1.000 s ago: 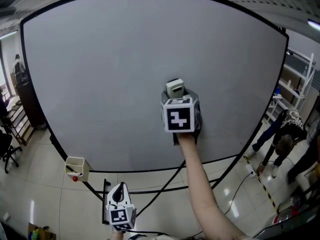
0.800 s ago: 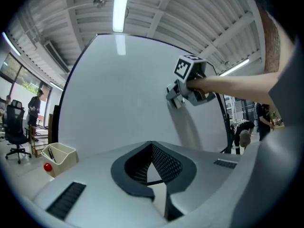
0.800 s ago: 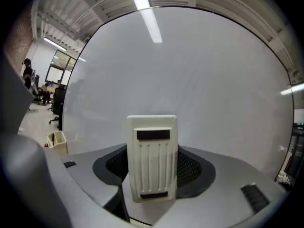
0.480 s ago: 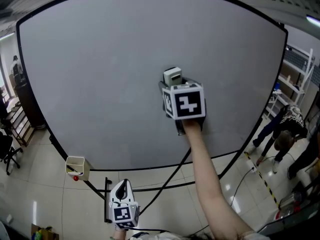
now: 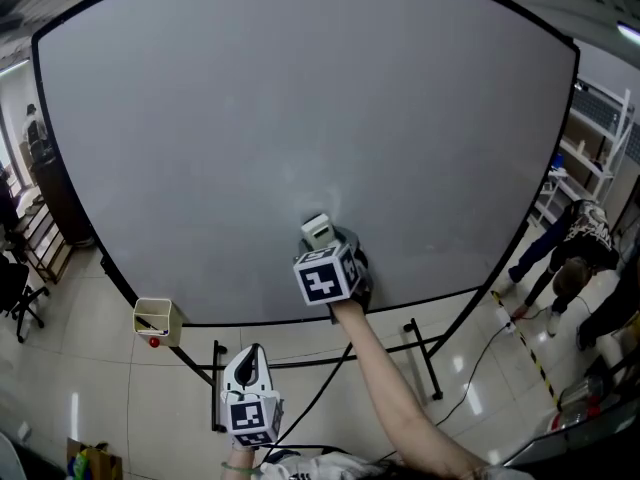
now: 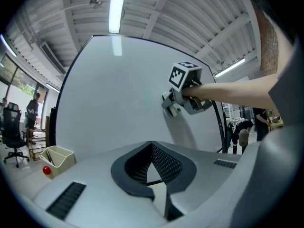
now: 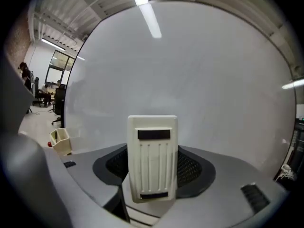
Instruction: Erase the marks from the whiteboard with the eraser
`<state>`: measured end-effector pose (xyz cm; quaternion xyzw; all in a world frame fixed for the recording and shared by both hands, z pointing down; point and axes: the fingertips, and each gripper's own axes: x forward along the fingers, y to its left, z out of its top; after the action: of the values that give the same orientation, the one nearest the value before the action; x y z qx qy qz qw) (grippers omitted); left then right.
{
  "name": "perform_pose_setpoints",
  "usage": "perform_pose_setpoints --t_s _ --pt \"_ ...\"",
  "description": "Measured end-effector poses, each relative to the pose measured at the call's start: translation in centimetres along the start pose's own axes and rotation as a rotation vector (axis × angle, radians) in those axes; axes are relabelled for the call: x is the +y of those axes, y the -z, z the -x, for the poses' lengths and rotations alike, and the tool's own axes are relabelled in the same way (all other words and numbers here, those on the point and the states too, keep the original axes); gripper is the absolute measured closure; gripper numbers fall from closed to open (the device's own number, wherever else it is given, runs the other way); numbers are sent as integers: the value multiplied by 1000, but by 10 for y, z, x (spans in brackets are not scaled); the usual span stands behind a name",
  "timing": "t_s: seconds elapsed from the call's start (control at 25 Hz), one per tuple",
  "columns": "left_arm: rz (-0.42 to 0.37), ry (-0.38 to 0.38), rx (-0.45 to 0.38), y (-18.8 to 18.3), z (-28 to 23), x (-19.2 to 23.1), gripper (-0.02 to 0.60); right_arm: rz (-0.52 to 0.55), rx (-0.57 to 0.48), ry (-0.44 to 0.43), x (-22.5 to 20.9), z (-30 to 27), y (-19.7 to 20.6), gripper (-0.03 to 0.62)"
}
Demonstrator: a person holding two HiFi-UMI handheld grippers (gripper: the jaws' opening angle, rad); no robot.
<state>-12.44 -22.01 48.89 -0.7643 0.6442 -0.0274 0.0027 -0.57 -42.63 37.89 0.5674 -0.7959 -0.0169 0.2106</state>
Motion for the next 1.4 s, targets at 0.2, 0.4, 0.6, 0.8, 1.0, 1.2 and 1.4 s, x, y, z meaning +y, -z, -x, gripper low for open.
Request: perform_pose_setpoints --t_s 0.2,0.4,0.6,0.8,1.0,1.2,1.4 --pt "-4 -27 21 8 14 6 580 -62 -158 58 -67 44 -48 313" --pt "54 -86 14 4 18 16 580 -429 -356 -1 -145 72 -111 312" --pt "33 -98 37 14 16 27 580 -276 -199 46 -53 27 -44 313" --pt "19 -71 21 7 7 13 580 -164 -44 -61 0 0 19 315" --pt "-1 -60 28 9 9 8 580 -374 -216 43 -118 36 -24 313" --pt "49 -87 37 9 11 7 580 -397 -185 31 -96 32 -18 313" --pt "41 -97 23 6 21 -3 580 -205 29 -116 5 -6 47 313"
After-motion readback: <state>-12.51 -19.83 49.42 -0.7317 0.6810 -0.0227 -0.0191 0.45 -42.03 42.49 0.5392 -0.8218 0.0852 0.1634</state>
